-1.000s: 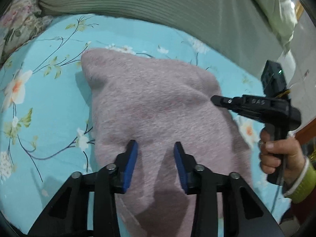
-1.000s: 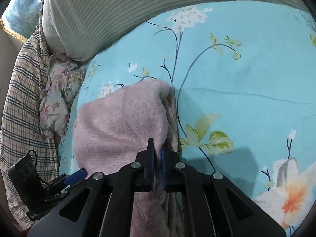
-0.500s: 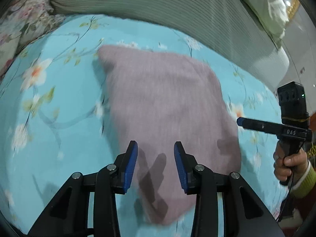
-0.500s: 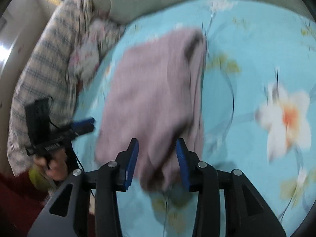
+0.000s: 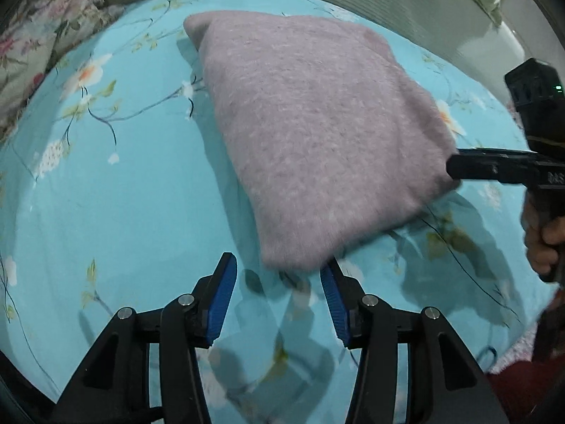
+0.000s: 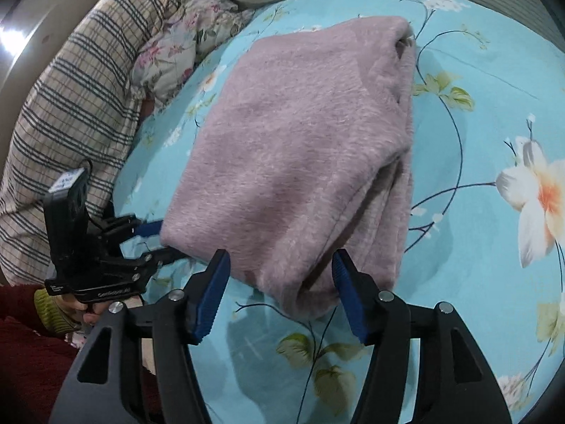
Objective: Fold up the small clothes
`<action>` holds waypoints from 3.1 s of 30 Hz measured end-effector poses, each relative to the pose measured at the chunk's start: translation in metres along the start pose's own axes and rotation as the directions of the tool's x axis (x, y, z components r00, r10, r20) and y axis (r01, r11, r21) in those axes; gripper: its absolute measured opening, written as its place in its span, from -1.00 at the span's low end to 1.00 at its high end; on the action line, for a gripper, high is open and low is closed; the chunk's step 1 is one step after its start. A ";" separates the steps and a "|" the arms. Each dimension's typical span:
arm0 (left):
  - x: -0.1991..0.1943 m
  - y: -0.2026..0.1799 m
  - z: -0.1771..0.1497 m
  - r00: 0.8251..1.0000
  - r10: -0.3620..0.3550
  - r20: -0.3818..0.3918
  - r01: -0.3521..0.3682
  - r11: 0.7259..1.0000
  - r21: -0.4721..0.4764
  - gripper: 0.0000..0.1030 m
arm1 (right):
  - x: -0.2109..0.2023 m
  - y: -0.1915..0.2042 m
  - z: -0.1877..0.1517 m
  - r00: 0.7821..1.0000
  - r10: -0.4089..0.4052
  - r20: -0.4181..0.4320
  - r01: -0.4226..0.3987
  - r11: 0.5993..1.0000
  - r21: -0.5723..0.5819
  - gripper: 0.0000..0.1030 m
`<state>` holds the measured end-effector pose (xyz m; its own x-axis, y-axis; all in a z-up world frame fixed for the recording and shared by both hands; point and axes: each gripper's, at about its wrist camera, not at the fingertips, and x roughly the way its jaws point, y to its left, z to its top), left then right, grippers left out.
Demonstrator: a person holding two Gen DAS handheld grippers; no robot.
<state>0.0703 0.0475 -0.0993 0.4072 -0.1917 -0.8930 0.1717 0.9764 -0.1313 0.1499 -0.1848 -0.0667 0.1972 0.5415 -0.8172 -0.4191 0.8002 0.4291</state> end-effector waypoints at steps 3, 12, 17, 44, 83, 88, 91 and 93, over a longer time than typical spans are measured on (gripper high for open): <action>0.013 -0.004 0.004 0.998 0.068 0.015 -0.068 0.998 -0.004 -0.04 | 0.013 -0.006 0.004 0.998 0.003 -0.059 -0.002 1.000 0.022 -0.88; 0.006 -0.018 0.010 0.998 0.051 0.030 -0.050 0.999 -0.009 -0.82 | -0.051 -0.023 0.009 0.998 -0.044 0.055 0.042 0.999 0.032 -0.89; 0.017 -0.019 0.014 0.999 0.031 -0.030 -0.032 0.999 -0.028 -0.82 | -0.001 -0.045 -0.012 0.990 -0.125 -0.062 0.129 0.990 0.058 -0.89; -0.025 0.065 0.141 0.968 -0.151 0.198 0.193 0.957 -0.215 -0.27 | -0.029 -0.057 0.135 0.957 -0.084 0.279 0.020 0.974 0.226 -0.06; 0.048 0.002 0.121 0.990 -0.128 0.056 0.134 0.984 -0.117 -0.38 | 0.012 -0.095 0.145 0.969 -0.215 0.126 0.164 0.932 0.324 -0.94; 0.029 0.006 0.123 0.987 -0.143 0.068 0.151 0.979 -0.138 -0.37 | -0.025 -0.058 0.119 0.975 -0.141 0.169 0.107 0.975 0.195 -0.93; 0.011 0.009 0.115 0.982 -0.166 0.090 0.177 0.974 -0.140 -0.37 | -0.042 -0.035 0.087 0.984 -0.086 0.157 0.067 0.990 0.123 -0.93; 0.001 0.011 0.105 0.979 -0.178 0.097 0.190 0.973 -0.130 -0.37 | -0.042 -0.024 0.064 0.991 -0.056 0.123 0.045 0.995 0.088 -0.93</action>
<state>0.1663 0.0474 -0.0562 0.4549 -0.3712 -0.8095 0.1274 0.9268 -0.3534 0.2084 -0.2108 -0.0181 0.3281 0.5234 -0.7864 -0.3297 0.8436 0.4239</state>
